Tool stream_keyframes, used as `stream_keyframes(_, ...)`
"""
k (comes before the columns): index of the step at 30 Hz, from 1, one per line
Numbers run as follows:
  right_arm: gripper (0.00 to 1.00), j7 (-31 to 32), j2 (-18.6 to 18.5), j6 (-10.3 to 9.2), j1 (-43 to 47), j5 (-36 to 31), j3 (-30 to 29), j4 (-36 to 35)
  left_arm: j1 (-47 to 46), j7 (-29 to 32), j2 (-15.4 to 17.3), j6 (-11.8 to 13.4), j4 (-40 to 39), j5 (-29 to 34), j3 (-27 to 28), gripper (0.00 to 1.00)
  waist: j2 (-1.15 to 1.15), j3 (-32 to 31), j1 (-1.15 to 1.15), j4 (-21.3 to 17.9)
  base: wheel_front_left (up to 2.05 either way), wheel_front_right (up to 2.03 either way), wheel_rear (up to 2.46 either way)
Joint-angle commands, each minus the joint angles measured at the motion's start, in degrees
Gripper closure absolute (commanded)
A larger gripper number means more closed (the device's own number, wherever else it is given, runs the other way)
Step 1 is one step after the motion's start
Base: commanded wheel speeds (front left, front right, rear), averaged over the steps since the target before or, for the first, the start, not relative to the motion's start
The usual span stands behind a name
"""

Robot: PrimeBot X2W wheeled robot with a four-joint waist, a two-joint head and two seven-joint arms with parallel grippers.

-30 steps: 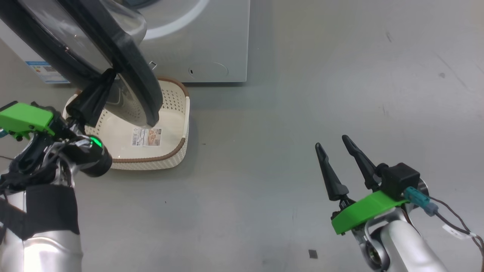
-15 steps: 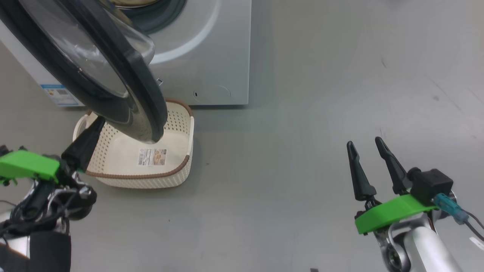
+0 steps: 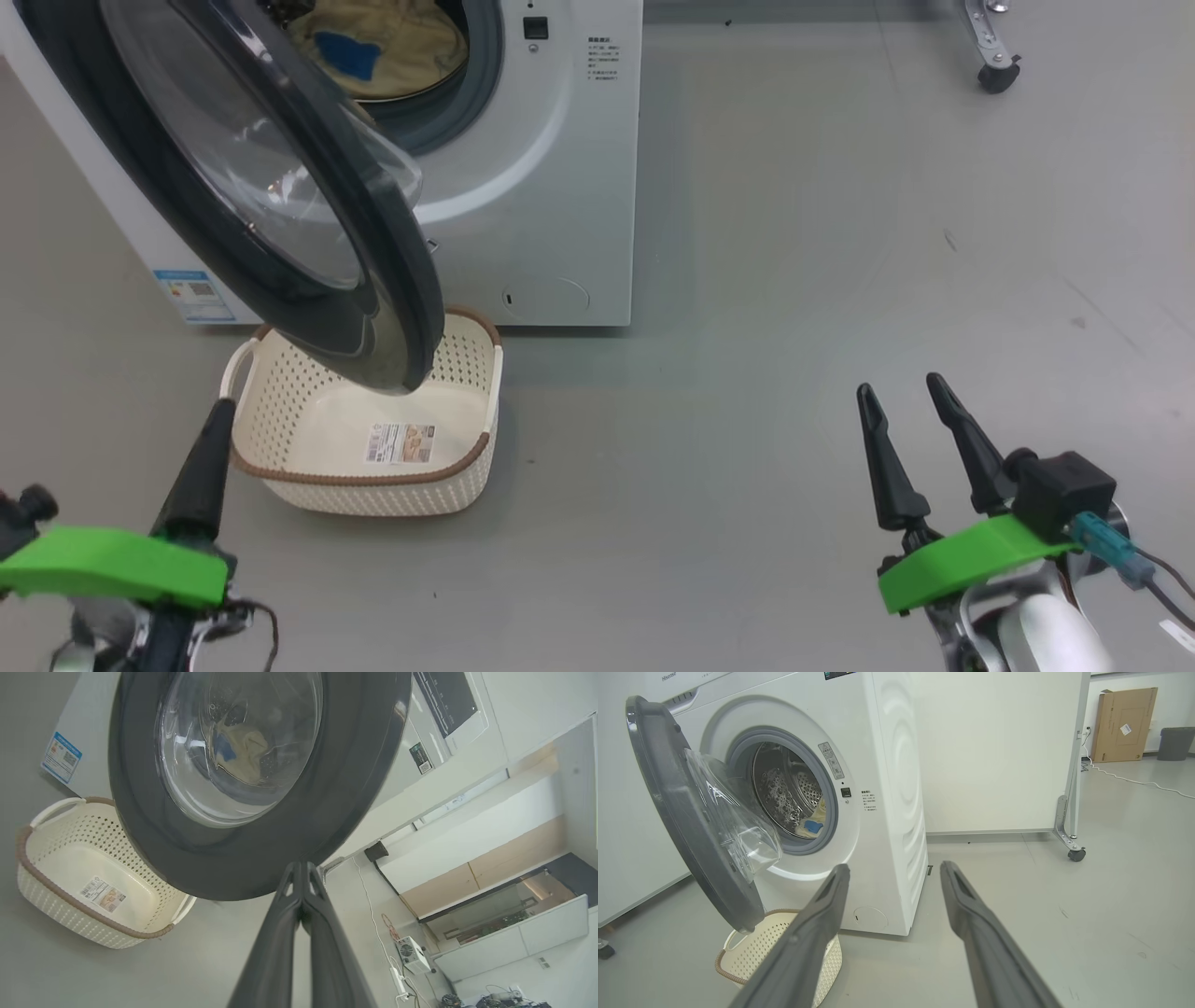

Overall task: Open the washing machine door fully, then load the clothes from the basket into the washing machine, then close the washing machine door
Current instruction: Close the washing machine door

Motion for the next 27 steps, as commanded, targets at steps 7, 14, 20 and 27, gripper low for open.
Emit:
stream_keyframes(7, 0.0, -0.4, 0.0, 0.02, -0.1, 0.0, 1.6, -1.8, 2.7, -19.2, 10.6, -0.4, 1.0, 13.4, -7.8, 1.0, 0.0, -0.9, 0.01, 0.8, 0.0, 0.0, 0.0)
stream_keyframes(14, 0.0, -0.4, 0.0, 0.02, 0.1, 0.3, 2.1, -1.4, 3.6, -22.6, 11.2, -0.4, 4.1, 26.5, -8.8, 1.0, 0.0, -1.5, 0.01, 1.1, 0.0, 0.0, 0.0)
stream_keyframes(20, 0.0, -0.4, 0.0, 0.02, 0.2, 0.6, 2.3, -1.2, 6.1, -22.7, 7.1, -0.4, 2.4, 36.8, -5.0, 0.64, 0.0, -1.8, 0.01, 1.0, 0.0, 0.0, 0.0)
stream_keyframes(27, 0.0, -0.4, 0.0, 0.02, 0.2, 0.8, 2.6, -0.9, 8.3, -22.7, 4.2, -0.4, 1.2, 42.9, -3.7, 0.0, 0.0, -1.7, 0.01, 1.0, 0.0, 0.0, 0.0)
